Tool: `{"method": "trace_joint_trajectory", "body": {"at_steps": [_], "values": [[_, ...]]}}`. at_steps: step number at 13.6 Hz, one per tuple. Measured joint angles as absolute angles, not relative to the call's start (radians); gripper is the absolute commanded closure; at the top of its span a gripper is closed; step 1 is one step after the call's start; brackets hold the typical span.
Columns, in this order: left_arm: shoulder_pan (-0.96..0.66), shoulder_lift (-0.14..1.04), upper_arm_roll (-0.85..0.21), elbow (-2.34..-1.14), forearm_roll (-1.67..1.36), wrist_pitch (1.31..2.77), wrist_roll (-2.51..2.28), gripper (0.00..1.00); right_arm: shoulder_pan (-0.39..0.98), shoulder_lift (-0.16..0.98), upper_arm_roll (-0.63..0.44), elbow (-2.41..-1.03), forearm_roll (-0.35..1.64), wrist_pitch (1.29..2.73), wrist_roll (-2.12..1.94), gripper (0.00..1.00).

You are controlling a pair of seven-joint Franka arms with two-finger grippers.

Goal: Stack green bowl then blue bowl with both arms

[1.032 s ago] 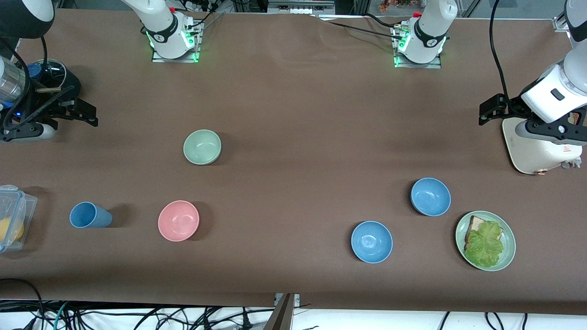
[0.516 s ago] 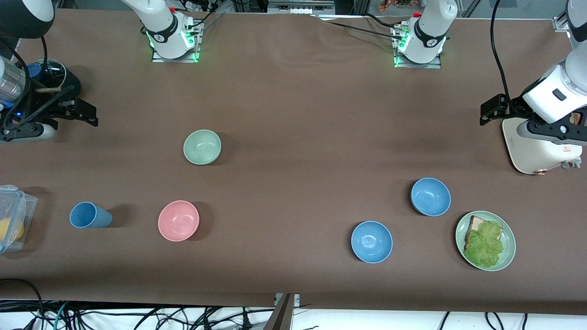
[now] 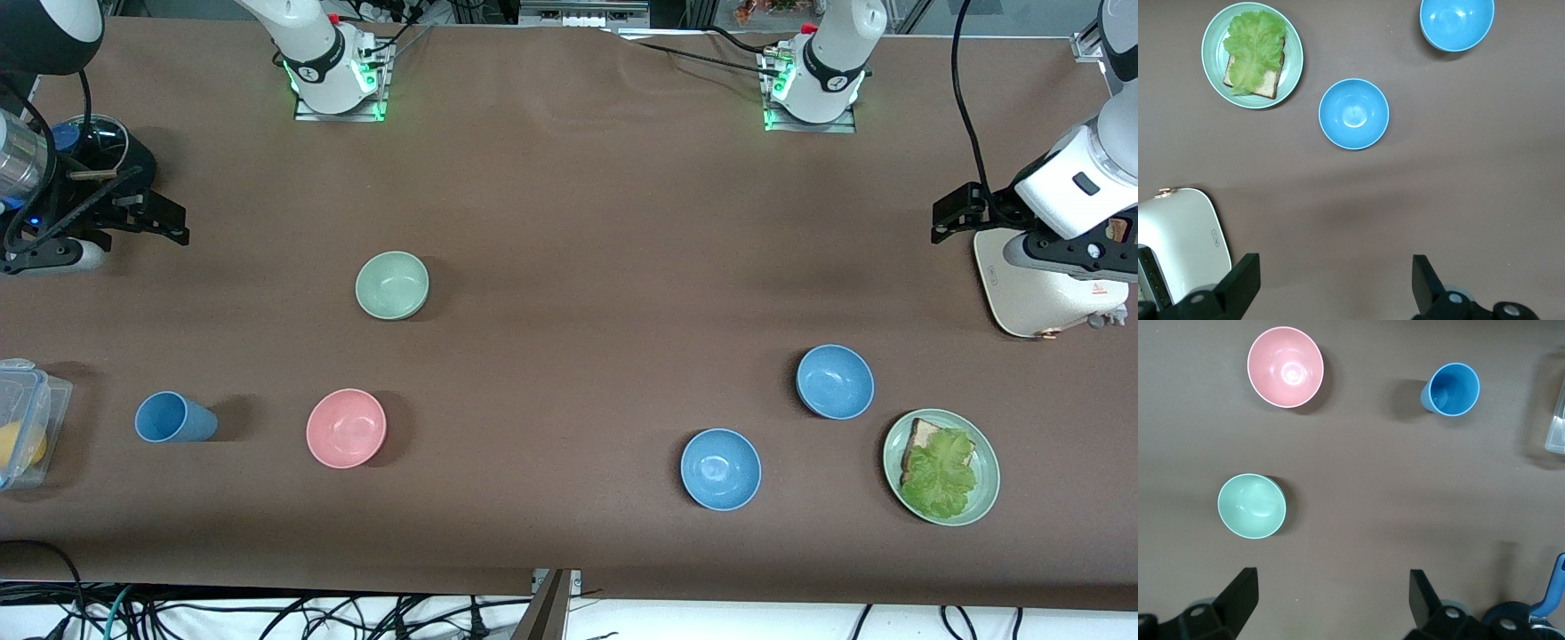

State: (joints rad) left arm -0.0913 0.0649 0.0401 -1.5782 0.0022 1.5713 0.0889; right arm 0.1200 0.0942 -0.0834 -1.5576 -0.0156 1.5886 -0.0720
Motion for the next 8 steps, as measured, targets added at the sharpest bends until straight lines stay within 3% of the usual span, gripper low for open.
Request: {"method": "trace_joint_trajectory", "body": {"at_steps": [8], "values": [[-0.081, 0.065, 0.043, -1.577, 0.002, 1.571, 0.088, 0.00, 0.120, 0.094, -0.083, -1.557, -0.012, 1.592, -0.072, 0.00]]}}
